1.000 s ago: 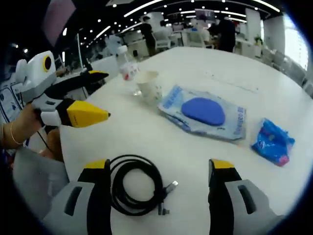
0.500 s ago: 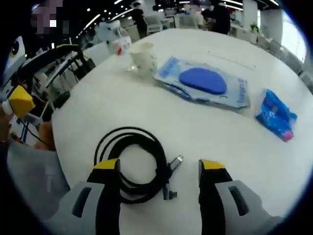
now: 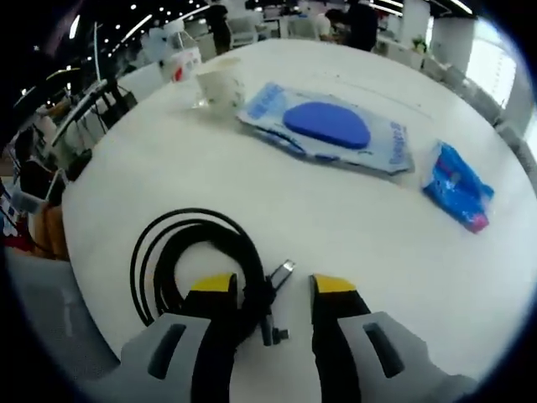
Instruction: Arrange the tabletop items into an orderly group along one side of the table until the central work area is clear of visible clutter.
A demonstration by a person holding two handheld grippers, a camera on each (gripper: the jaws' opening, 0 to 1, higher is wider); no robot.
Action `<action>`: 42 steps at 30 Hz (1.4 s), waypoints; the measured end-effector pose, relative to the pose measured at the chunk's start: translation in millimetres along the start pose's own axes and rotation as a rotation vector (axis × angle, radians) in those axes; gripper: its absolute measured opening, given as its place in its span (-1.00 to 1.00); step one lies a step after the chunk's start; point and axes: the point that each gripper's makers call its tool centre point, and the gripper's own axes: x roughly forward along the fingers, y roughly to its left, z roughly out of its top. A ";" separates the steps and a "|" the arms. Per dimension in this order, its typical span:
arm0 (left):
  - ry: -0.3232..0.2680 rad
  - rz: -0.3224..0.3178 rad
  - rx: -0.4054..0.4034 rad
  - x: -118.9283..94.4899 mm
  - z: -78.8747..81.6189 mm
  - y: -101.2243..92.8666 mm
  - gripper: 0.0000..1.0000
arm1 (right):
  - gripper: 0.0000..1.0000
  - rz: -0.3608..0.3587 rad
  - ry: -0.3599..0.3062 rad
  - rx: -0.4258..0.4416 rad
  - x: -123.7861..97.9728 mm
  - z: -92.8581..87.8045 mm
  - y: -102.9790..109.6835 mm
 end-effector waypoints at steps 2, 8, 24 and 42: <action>0.003 0.003 -0.009 0.7 -3.6 0.4 0.99 | -0.39 -0.006 0.000 0.004 0.5 1.2 0.1; 0.020 0.011 -0.043 2.2 -13.9 4.2 0.99 | -0.66 -0.022 0.005 -0.014 1.5 2.5 3.0; 0.042 0.038 -0.049 -0.1 -22.1 11.5 0.98 | -0.80 0.119 -0.012 0.059 -20.6 13.5 10.4; 0.033 0.041 -0.060 -1.3 -20.8 11.3 0.96 | -0.80 0.092 -0.090 0.107 -72.4 35.1 -48.7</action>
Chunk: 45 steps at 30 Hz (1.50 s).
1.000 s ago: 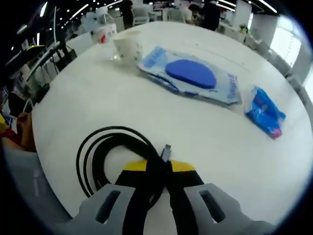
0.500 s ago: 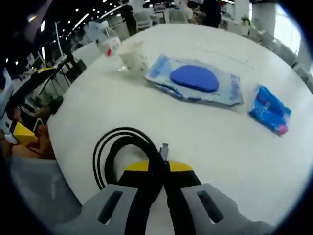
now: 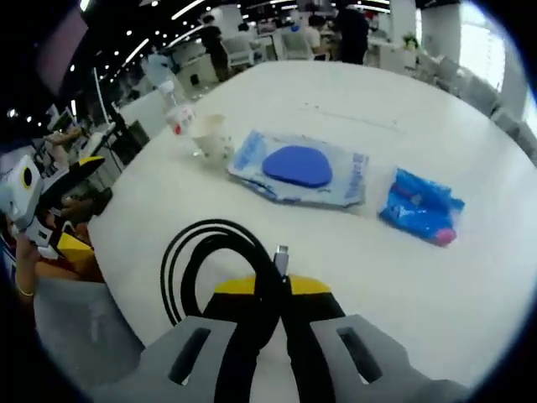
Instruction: Arrange the tabletop items into an orderly group along one side of the table until the central work area is clear of visible clutter.
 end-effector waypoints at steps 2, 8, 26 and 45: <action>0.002 0.001 0.000 -0.2 -0.5 0.3 0.96 | -0.80 -0.009 -0.002 0.010 -1.6 1.1 -6.8; 0.000 0.008 0.007 -0.6 0.1 1.2 0.92 | -0.80 -0.045 -0.002 0.035 -3.3 4.3 -32.6; 0.023 0.019 -0.011 1.9 -7.8 6.4 0.96 | -0.79 -0.060 0.061 0.119 26.9 -5.7 -83.1; 0.059 0.046 -0.036 2.9 -18.7 18.2 0.90 | -0.76 -0.092 0.074 0.066 54.5 -12.1 -100.8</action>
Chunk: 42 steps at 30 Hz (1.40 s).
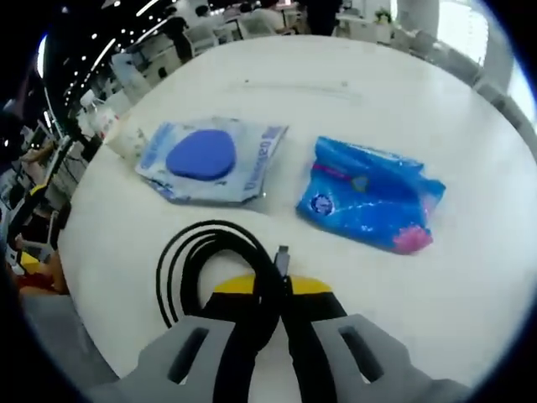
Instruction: Arrange the tabletop items into an orderly group along one side of the table until the central work area is clear of visible clutter.
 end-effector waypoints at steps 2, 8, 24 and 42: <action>-0.001 0.011 0.006 -0.4 0.0 2.7 0.91 | -0.76 -0.019 0.010 -0.025 2.7 -3.2 -0.2; 0.000 0.022 -0.006 -1.3 -0.8 5.9 0.89 | -0.74 -0.040 -0.008 -0.037 8.9 -5.4 -4.1; -0.001 0.024 -0.040 -2.5 -2.1 8.5 0.94 | 0.05 -0.069 -0.183 0.032 -26.3 17.6 4.9; -0.031 0.007 -0.033 -6.3 6.1 2.7 0.99 | 0.74 0.124 -0.384 -0.031 -107.5 25.3 102.1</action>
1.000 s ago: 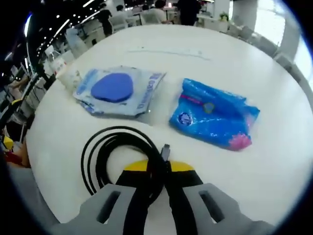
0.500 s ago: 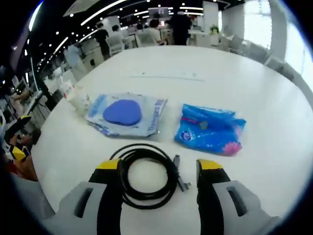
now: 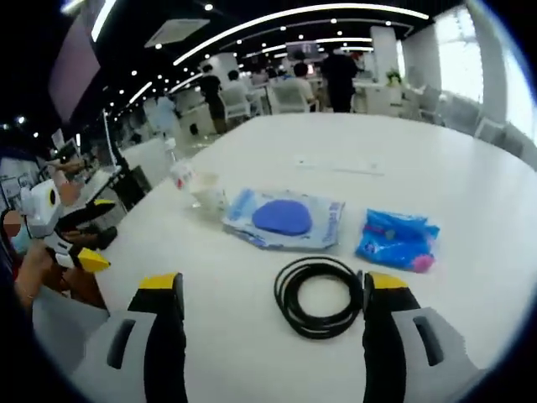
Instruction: Arrange the tabletop items into an orderly group along one side of the table until the central work area is clear of visible clutter.
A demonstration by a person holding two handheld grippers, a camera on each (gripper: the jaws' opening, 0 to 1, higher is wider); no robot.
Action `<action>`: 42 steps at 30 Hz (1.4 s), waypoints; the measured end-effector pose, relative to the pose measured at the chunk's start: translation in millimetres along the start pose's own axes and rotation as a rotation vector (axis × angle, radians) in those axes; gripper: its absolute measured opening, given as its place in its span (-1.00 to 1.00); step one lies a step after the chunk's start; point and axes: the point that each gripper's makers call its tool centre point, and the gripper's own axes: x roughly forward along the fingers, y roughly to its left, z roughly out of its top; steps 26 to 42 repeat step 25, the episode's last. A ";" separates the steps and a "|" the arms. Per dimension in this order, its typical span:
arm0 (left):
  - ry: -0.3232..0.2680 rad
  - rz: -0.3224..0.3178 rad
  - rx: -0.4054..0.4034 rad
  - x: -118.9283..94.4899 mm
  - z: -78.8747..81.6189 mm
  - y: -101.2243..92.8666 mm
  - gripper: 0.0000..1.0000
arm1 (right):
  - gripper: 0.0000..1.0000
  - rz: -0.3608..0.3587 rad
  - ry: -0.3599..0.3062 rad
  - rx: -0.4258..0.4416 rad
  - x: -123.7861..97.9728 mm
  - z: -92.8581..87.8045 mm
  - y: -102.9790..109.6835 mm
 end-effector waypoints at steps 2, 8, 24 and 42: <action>-0.001 -0.003 0.006 0.2 0.9 -1.6 0.99 | 0.78 0.007 -0.019 -0.001 -7.7 0.9 9.3; 0.001 -0.007 0.003 1.0 0.7 -2.9 0.99 | 0.94 0.033 -0.041 -0.026 -19.8 -3.3 30.4; 0.029 -0.009 0.007 3.2 -5.4 -4.5 0.99 | 0.99 0.061 -0.055 -0.037 -19.0 -30.1 47.4; 0.033 -0.009 0.009 3.3 -6.0 -4.6 0.99 | 0.99 0.056 -0.048 -0.043 -18.4 -31.3 47.1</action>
